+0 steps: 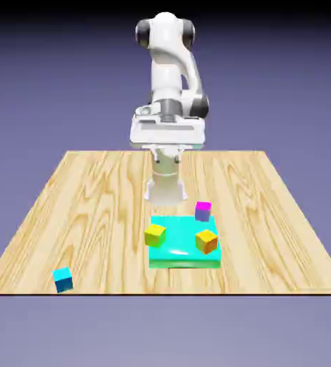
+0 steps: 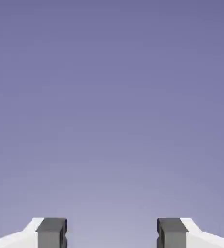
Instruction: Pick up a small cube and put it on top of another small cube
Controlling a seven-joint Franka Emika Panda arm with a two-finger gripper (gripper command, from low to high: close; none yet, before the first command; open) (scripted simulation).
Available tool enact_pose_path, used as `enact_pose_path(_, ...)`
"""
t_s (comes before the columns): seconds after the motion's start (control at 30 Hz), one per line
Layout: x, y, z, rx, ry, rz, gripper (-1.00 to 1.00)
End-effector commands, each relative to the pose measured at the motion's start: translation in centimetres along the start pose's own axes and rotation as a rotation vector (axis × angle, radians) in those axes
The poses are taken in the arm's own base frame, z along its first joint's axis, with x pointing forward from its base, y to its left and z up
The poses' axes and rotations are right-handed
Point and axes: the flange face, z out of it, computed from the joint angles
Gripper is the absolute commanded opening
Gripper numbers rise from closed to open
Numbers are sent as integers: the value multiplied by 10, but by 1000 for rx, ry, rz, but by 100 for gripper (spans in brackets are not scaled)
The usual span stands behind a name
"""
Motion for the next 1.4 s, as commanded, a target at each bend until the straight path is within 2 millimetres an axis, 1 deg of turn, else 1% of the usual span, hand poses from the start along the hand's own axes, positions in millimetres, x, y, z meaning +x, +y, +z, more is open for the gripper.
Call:
enact_pose_path(0.0, 3, 2, 6, -8, -8, -34, 0)
enact_pose_path(0.3, 24, 31, 60, -75, -84, -347, 0)
enact_pose_path(0.63, 40, 76, 121, -148, -189, -709, 0)
enact_pose_path(1.03, 52, 144, 187, -223, -360, -1170, 0)
enact_pose_path(1.37, 57, 209, 231, -261, -555, -1573, 0)
